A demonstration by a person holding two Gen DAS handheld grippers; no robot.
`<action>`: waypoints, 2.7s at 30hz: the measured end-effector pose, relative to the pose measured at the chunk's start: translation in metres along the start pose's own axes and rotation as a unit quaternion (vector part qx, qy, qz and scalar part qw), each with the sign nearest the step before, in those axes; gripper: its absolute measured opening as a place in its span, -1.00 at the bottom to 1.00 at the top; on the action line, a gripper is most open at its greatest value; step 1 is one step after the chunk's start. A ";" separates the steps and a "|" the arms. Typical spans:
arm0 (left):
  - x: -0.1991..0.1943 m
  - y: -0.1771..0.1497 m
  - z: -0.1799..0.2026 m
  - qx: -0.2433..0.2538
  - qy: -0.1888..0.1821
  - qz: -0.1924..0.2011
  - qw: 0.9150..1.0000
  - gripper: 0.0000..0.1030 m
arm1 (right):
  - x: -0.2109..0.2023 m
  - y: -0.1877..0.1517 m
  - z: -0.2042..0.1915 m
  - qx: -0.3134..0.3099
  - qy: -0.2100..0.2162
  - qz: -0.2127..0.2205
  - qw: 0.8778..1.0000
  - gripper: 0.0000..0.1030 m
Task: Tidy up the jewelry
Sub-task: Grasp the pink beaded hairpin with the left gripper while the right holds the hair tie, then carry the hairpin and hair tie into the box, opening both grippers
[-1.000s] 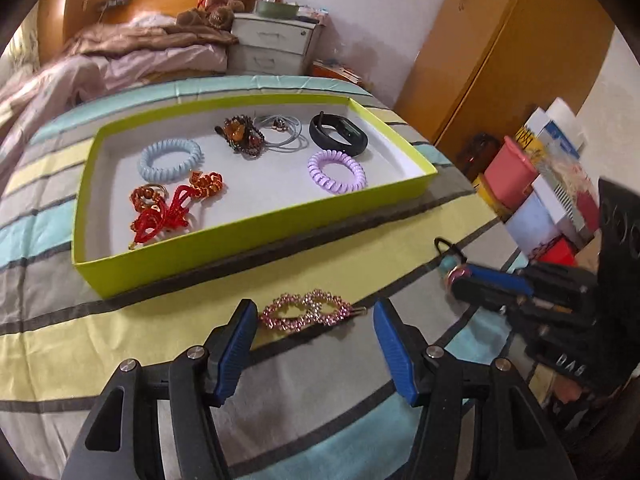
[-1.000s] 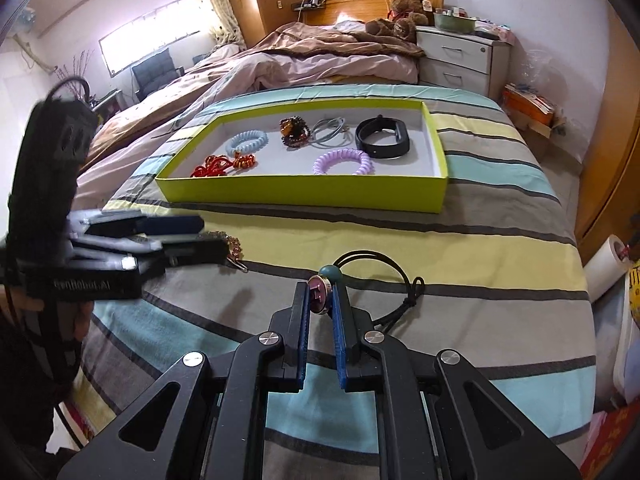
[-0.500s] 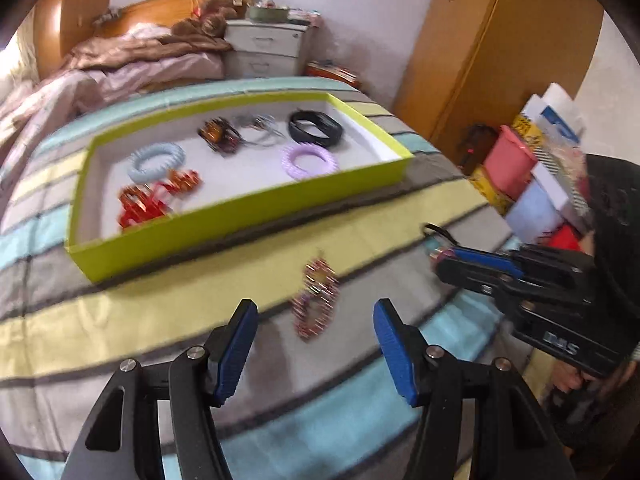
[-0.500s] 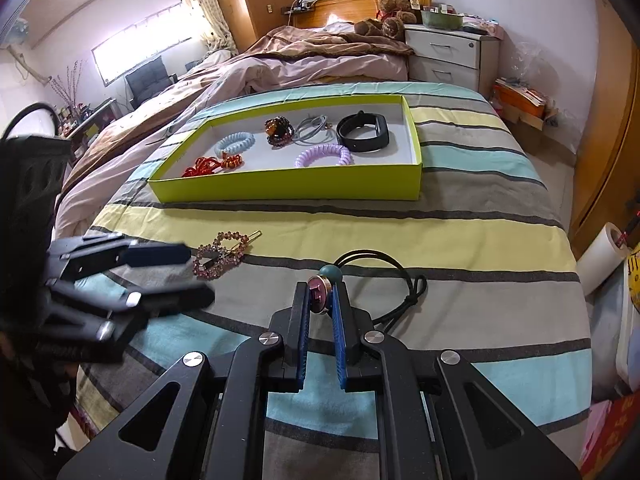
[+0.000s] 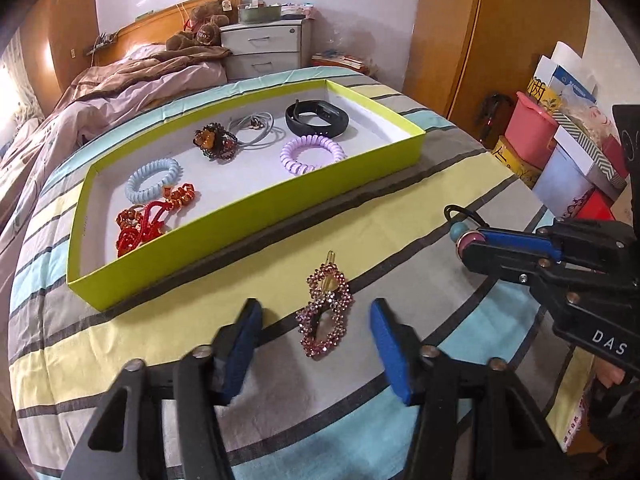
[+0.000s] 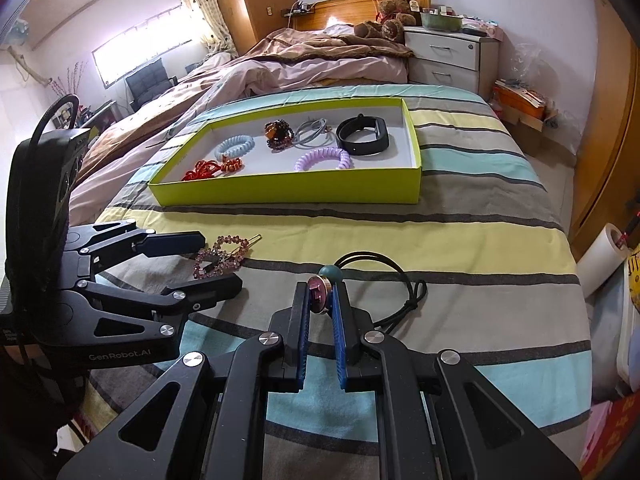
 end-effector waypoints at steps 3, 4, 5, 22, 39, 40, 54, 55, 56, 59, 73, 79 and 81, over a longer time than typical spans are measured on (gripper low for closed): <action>-0.002 0.000 0.001 0.001 -0.005 0.001 1.000 -0.37 | 0.001 0.000 0.000 -0.001 0.001 -0.001 1.000 -0.78; -0.001 0.001 0.000 0.001 -0.006 0.001 1.000 -0.39 | 0.001 0.000 0.000 -0.001 0.002 -0.001 1.000 -0.78; -0.002 0.001 0.000 0.001 -0.006 0.002 1.000 -0.44 | 0.001 0.000 0.000 -0.002 0.001 -0.001 1.000 -0.78; -0.019 0.008 -0.013 -0.043 -0.039 0.030 0.998 -0.79 | -0.005 0.009 0.003 0.001 -0.006 0.014 1.000 -0.78; -0.050 0.057 -0.037 -0.079 -0.051 0.082 0.992 -0.79 | -0.014 0.063 0.001 -0.024 -0.014 0.050 0.998 -0.78; -0.048 0.061 -0.040 -0.083 -0.049 0.079 0.992 -0.79 | -0.010 0.070 0.001 -0.028 -0.015 0.049 0.998 -0.78; 0.005 0.090 -0.069 -0.113 -0.035 0.052 0.992 -0.79 | 0.056 0.101 0.014 -0.047 -0.017 -0.007 0.999 -0.78; 0.009 0.089 -0.069 -0.113 -0.037 0.047 0.992 -0.79 | 0.062 0.100 0.014 -0.049 -0.016 -0.015 0.999 -0.78; 0.012 0.088 -0.069 -0.113 -0.037 0.043 0.992 -0.79 | 0.065 0.099 0.015 -0.050 -0.017 -0.019 0.998 -0.78; 0.022 0.085 -0.069 -0.115 -0.037 0.035 0.992 -0.79 | 0.075 0.097 0.017 -0.051 -0.017 -0.031 0.998 -0.78; 0.027 0.081 -0.072 -0.123 -0.037 0.027 0.991 -0.79 | 0.084 0.094 0.020 -0.048 -0.018 -0.044 0.998 -0.78; 0.025 0.080 -0.072 -0.124 -0.031 0.028 0.991 -0.78 | 0.082 0.095 0.020 -0.047 -0.024 -0.037 0.998 -0.66; 0.023 0.081 -0.072 -0.126 -0.030 0.029 0.991 -0.76 | 0.081 0.095 0.020 -0.045 -0.026 -0.033 0.998 -0.61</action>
Point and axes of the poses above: each gripper's, at about its wrist camera, not at the fingertips, and x roughly the way its jaws point, z to its right, y to its top, the point moved 7 cm from there along x, roughly the way its jaws point, and after that the axes turned 6 degrees about -x, right-handed, at the moved point
